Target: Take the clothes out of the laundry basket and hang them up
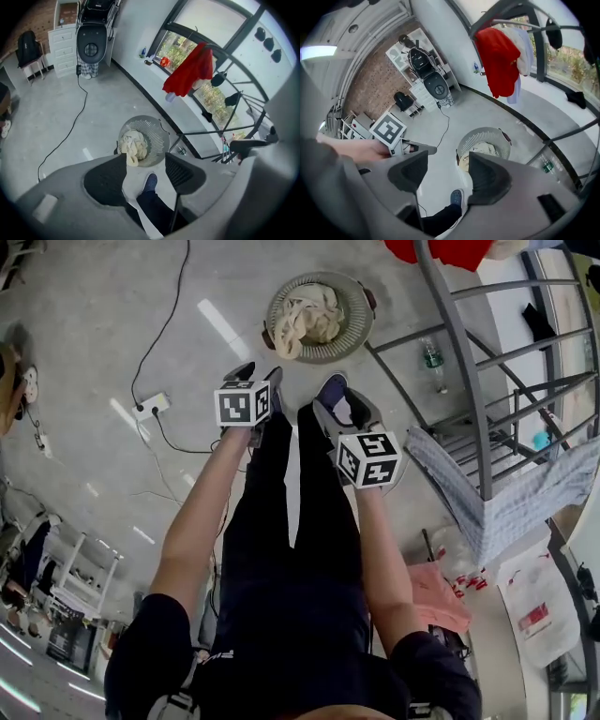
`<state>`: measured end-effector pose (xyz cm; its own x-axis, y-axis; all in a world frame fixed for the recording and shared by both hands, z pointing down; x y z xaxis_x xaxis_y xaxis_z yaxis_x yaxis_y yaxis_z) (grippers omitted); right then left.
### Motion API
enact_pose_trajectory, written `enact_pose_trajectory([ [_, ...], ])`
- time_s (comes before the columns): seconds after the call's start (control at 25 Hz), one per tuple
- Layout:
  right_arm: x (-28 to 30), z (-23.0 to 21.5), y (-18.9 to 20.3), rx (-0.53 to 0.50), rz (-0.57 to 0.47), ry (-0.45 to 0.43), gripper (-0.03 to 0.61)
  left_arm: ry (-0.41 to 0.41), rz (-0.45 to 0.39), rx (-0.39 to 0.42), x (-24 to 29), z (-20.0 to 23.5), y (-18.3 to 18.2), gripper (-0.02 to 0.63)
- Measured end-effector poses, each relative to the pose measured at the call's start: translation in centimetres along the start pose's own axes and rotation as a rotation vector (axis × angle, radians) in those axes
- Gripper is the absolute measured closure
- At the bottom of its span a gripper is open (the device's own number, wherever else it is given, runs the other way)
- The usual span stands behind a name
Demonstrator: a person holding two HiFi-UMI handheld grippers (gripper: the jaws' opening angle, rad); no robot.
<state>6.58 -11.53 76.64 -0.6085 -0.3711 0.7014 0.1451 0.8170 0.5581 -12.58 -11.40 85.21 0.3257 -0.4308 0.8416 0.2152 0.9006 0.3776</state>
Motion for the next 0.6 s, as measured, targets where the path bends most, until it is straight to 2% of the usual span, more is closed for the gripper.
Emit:
enact_pose_trajectory([
  [0.28,4.3,-4.5,4.6,0.034,0.055,-0.011,0.308,-0.043,0.048,-0.100,11.0,4.0,3.8,0.367],
  [0.6,7.8,-7.0,8.5,0.023,0.094,-0.039,0.308,-0.063,0.070,-0.246,19.7,7.8,9.0,0.367],
])
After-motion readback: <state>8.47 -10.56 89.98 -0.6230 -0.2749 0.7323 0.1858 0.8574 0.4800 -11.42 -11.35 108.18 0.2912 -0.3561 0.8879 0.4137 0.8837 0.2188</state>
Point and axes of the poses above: the fingertips, and each gripper's own axes: x forward along the fingers, z to its left, y out of its underside, the point moved 6 cm from there along -x, backward along the fingers, and after that the axes turned 6 degrees about -z, right-handed, at the moved point
